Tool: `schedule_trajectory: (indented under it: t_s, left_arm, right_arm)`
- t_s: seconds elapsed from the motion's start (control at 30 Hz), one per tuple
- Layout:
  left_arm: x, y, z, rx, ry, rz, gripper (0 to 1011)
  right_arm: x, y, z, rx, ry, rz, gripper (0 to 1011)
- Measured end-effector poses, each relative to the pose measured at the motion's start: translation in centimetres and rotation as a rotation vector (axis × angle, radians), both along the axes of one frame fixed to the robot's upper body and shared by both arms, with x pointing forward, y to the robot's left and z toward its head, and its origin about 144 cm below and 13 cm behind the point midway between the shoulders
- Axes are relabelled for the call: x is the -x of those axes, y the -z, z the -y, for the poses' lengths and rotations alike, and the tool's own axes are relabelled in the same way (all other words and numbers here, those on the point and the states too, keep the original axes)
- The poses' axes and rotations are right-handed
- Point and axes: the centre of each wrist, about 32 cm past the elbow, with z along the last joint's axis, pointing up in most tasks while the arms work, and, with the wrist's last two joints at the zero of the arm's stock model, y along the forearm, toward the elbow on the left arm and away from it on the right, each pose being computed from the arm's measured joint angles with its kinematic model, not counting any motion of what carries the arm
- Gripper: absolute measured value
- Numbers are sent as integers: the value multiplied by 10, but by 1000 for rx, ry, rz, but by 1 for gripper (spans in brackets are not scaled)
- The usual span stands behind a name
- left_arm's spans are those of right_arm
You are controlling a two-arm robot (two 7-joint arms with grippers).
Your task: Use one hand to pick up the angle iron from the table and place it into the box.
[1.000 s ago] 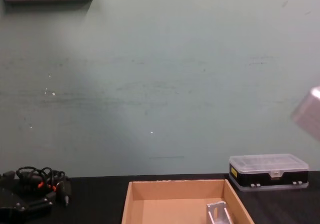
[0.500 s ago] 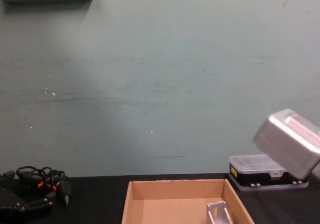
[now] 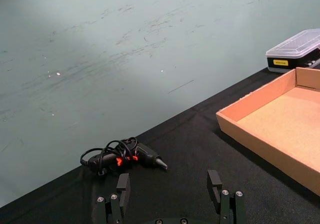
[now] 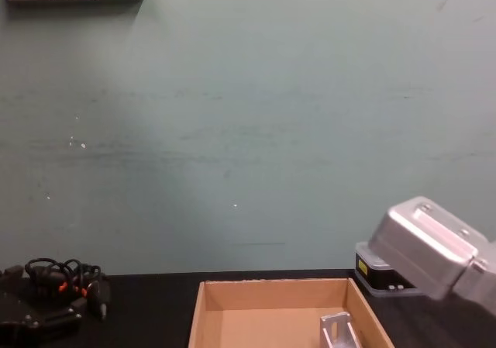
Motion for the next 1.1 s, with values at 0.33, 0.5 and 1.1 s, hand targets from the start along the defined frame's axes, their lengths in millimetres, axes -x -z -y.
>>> schedule_trajectory:
  t_s: [0.33,0.5,1.1]
  left_arm:
    - [0,0,0,0,0,0,1011]
    - [0,0,0,0,0,0,1011]
    - [0,0,0,0,0,0,1011]
  right_arm:
    - [-1,1,0,1,-1,-5,1004]
    - [0,0,0,0,-1,-3,909]
    - [0,0,0,-1,-1,0,336]
